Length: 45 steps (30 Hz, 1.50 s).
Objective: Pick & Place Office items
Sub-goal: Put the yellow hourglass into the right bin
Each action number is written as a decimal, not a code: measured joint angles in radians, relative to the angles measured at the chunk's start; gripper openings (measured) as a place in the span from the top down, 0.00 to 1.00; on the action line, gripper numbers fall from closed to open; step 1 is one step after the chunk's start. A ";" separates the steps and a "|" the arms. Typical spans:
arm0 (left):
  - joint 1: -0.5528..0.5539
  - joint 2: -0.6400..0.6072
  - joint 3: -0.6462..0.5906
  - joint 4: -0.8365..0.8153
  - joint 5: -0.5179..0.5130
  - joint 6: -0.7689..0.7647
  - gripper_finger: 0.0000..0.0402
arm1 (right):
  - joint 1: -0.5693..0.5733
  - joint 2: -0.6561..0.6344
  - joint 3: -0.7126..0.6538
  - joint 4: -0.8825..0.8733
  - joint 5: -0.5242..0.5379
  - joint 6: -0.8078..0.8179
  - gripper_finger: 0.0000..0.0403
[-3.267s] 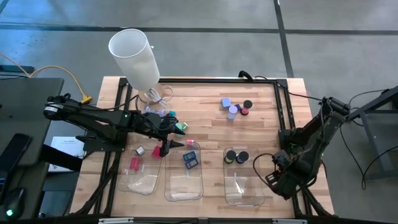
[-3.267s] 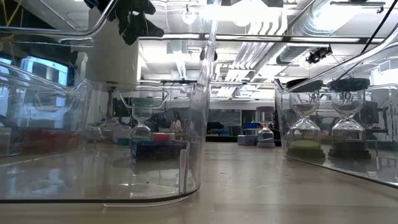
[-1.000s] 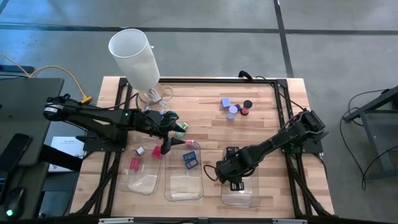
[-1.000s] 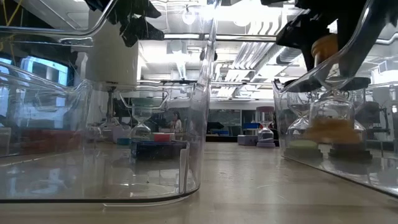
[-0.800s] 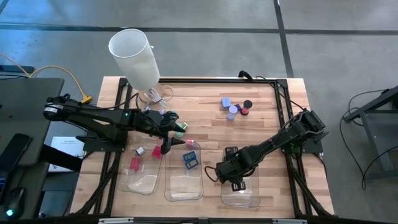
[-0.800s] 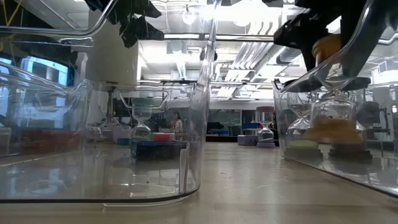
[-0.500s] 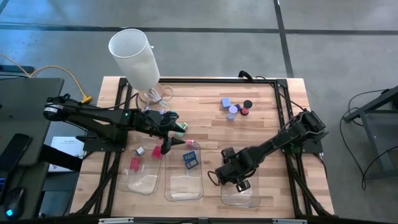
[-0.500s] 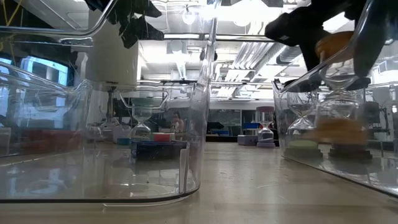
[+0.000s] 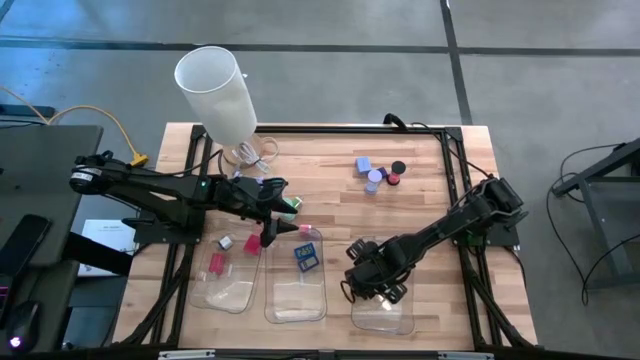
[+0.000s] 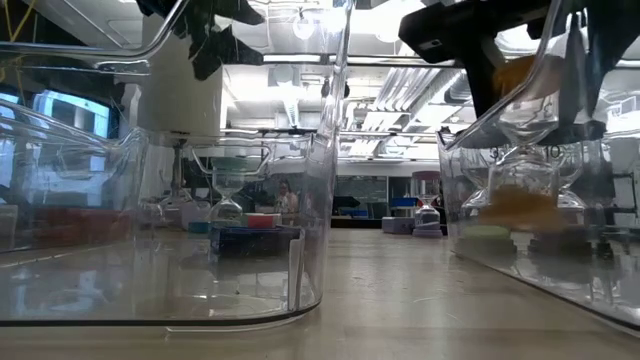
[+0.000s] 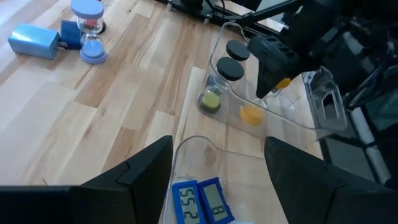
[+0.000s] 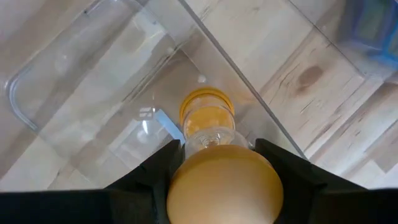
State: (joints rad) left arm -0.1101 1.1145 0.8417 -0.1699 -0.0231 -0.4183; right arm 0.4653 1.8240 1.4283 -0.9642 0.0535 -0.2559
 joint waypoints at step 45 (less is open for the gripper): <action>0.000 0.000 0.000 0.044 0.000 -0.008 0.39 | -0.030 0.000 -0.080 0.095 0.000 -0.066 0.53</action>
State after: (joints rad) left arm -0.1097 1.1145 0.8417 -0.1261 -0.0231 -0.4265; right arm 0.4355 1.8240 1.3483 -0.8692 0.0532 -0.3218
